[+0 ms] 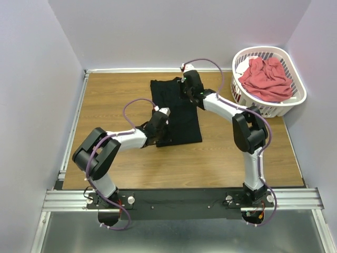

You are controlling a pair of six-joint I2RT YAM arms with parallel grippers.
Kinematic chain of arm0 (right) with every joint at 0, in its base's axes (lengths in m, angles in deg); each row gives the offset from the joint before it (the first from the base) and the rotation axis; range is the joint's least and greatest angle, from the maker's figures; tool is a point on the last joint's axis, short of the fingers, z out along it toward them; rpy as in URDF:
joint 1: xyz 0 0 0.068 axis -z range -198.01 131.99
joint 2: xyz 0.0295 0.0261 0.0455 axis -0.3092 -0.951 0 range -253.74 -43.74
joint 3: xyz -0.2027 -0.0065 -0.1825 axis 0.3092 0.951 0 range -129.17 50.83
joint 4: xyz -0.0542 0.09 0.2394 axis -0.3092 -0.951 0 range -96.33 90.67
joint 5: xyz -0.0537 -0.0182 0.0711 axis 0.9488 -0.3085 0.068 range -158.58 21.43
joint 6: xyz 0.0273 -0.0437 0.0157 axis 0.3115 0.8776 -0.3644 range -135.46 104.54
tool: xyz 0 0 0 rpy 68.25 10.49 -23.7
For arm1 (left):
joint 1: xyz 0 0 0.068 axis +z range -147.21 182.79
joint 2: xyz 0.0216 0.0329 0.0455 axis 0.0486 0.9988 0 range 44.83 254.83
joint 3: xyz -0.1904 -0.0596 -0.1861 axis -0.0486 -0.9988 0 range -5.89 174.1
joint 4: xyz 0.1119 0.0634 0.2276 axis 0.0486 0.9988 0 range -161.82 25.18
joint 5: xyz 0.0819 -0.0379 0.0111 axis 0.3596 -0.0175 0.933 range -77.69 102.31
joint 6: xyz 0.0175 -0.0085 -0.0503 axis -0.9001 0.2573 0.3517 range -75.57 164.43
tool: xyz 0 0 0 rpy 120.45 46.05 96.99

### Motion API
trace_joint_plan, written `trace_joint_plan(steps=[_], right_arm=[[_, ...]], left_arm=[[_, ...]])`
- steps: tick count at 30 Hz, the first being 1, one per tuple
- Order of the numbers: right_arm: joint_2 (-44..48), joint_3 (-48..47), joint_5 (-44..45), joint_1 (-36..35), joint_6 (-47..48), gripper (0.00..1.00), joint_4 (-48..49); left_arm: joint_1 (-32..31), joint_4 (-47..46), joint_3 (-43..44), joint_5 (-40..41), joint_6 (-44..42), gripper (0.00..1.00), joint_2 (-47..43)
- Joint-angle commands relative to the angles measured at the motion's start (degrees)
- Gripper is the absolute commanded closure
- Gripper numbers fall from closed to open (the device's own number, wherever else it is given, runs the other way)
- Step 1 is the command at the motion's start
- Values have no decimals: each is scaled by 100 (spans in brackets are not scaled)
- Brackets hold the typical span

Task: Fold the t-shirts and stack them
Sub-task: Fold the tshirt

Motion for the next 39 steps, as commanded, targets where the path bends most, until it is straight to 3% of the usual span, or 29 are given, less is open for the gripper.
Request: trace_joint_plan(steps=[1,5,9,14,18,21,22,23,26,32,39], right_arm=[[421,269,-682,307,-114,81,58],[1212,1279,-2866,667,-668,79,85],[1626,2070,-4014,764,-1045,79,330],[1496,2616,-4919,808,-1582,78,1435],[864,2722,-5376,984,-2186,78,2297],[336,2845,-5466,1291,-2792,79,3141],[222,2854,-5448,1414,-2865,79,3309],[-510,2628,-5448,1563,-2996,79,3484],[-710,2652,-5369,1687,-3120,79,3617],[-316,2924,-5185,1802,-3112,78,3680],[1054,3503,-5439,1758,-3270,70,3407]], left_arm=[[-28,643,-529,-195,9,88,-419],[-10,451,-819,-47,220,86,-1253],[410,-164,-1003,-159,334,85,-2027],[1552,-1482,-936,-854,369,86,-1661],[1686,-1668,-24,-1363,246,87,-196],[1712,-1782,383,-1286,246,88,465],[1773,-1878,437,-1259,255,88,598],[1896,-2192,472,-1154,499,91,1121],[2011,-2248,463,-1293,668,92,1406],[2196,-2521,191,-1408,633,92,1268],[2187,-1748,-10,-1417,361,87,-198]])
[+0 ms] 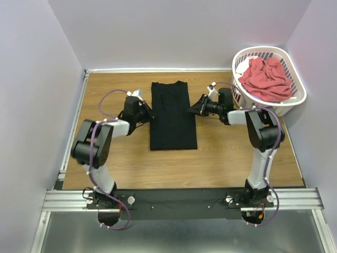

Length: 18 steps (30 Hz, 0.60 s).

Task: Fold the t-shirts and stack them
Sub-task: Fold the tshirt

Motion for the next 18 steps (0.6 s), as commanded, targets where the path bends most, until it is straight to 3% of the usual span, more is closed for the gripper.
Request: trace_joint_plan(steps=[1,5,11,18], right_arm=[[1013,514,-211,-39,-155,69,21],[1656,1261,-789,-346,-427,67,267],[1780,2577,-792,-795,-752,67,872],[691,3503,-713,-533,-630,68,1523]], left_arm=[[-45,394,-255,-31,-247,87,-1122],[-369,474,-1053,-548,-212,87,-1922],[-1002,395,-1986,-717,69,89,-2091],[-766,325,-2602,-462,298,94,-1845]])
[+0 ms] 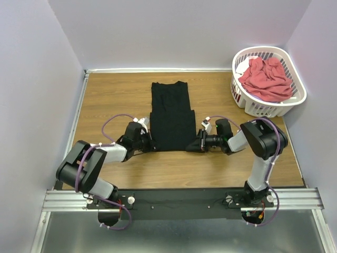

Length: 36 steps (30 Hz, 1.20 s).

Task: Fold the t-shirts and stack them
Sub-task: Fold the tshirt

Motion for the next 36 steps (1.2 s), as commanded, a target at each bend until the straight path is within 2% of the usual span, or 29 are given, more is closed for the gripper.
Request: trace_joint_plan(steps=[1,4,8,12,15,19,25,27,31,36], right_arm=[[-514,502,-15,327,8,68,601],[-594,705,-77,600,-54,69,699],[97,758,-164,609,-368,69,682],[784,548,-165,294,-746,68,621],[944,65,54,-277,-984,68,541],[366,-691,336,-998,-1055,68,541],[-1241,-1325,529,-1201,-1117,69,594],[-1463,-1334,547,-1201,-1143,70,611],[-1403,-1150,556,-1193,-1003,69,594],[-903,-991,530,-1184,-915,69,533]], left_arm=[[244,-10,-244,58,151,94,149],[508,95,-456,75,151,94,-70],[543,499,-544,225,90,94,-701],[535,675,-614,198,107,92,-1483],[508,895,-527,365,64,91,-2020],[473,1115,-395,515,-68,91,-2286],[438,1177,-377,489,-130,91,-2189],[429,1264,-394,480,-86,90,-2285],[412,1511,-377,568,19,90,-2523],[403,1791,-211,533,-59,90,-2681]])
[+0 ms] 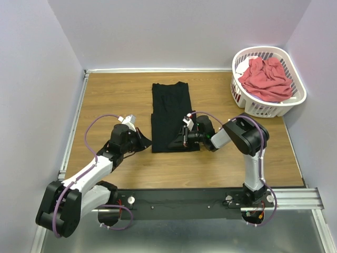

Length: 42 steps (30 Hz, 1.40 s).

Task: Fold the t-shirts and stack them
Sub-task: Fold the tshirt

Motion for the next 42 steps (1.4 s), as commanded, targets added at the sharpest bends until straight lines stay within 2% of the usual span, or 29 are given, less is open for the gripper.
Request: trace_joint_plan(steps=[1,3,5,6,7,8,9,10,12,13,14,17,19,27,36,42], right_arm=[[638,266,193,-12,291,69,-383],[1087,257,472,-3,815,68,-926],[1842,56,1025,5,1562,66,-2785],[2063,-258,1828,5,2280,64,-3488],[2509,-340,2211,5,2513,62,-4470],[2713,-436,2641,5,2707,58,-4828],[2898,-498,3411,14,2883,51,-5301],[3100,-577,3714,6,3050,47,-5889],[3460,-691,4547,5,3130,36,-6637],[3523,-718,4752,5,3131,34,-6851],[3576,-744,5094,5,3079,31,-7210],[3507,-797,5238,5,2999,29,-7555],[3384,-789,5229,-3,2955,30,-7723],[2988,-841,5168,-38,2981,40,-7714],[2549,-868,4913,-232,2858,45,-7486],[2443,-666,4974,-398,2727,50,-7486]], left_arm=[[-26,426,242,139,-99,89,-126],[-34,732,365,296,-221,86,-161],[-52,935,436,429,-318,77,-205],[-61,1241,558,534,-432,73,-214],[-87,1409,646,604,-468,64,-223],[-113,1576,734,710,-503,59,-240],[-166,1726,909,911,-512,53,-267],[-314,1945,989,1017,-521,45,-284],[-534,2287,1261,1359,-504,39,-215],[-614,2368,1349,1465,-512,30,-171],[-667,2526,1489,1641,-521,28,-66],[-869,2676,1657,1932,-539,15,154],[-1018,2755,1772,2055,-556,11,365],[-1291,2773,1974,2407,-504,10,840],[-1467,2606,1957,2512,-486,11,1315],[-1537,2562,1939,2583,-451,16,1412]])
